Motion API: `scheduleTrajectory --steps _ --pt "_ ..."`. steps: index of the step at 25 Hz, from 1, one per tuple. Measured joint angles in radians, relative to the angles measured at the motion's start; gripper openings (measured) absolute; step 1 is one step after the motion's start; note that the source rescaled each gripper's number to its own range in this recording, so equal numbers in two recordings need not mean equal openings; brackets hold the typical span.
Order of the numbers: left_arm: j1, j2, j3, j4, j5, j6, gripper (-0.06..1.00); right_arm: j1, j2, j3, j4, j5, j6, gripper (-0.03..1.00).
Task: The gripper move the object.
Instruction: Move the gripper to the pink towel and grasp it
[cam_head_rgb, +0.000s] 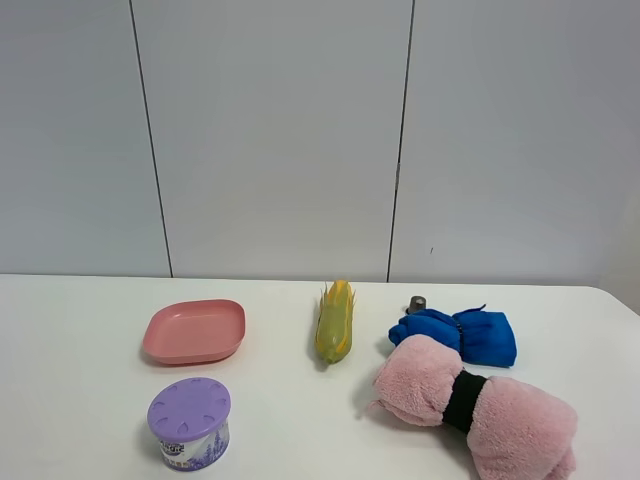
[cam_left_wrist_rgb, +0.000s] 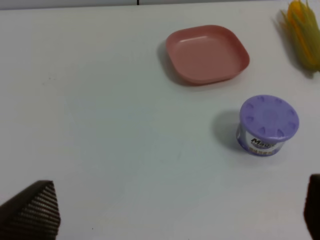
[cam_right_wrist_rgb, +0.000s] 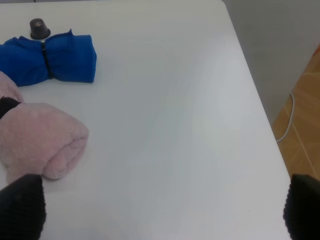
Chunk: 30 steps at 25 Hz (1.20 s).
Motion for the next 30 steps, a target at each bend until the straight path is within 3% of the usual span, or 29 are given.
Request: scheduleTrajectory --steps 1,30 --pt "0.0 0.0 0.0 0.0 0.0 0.0 1.0 0.0 0.0 0.0 0.0 0.0 0.0 0.94" --pt "0.0 0.0 0.0 0.0 0.0 0.0 1.0 0.0 0.0 0.0 0.0 0.0 0.0 0.94"
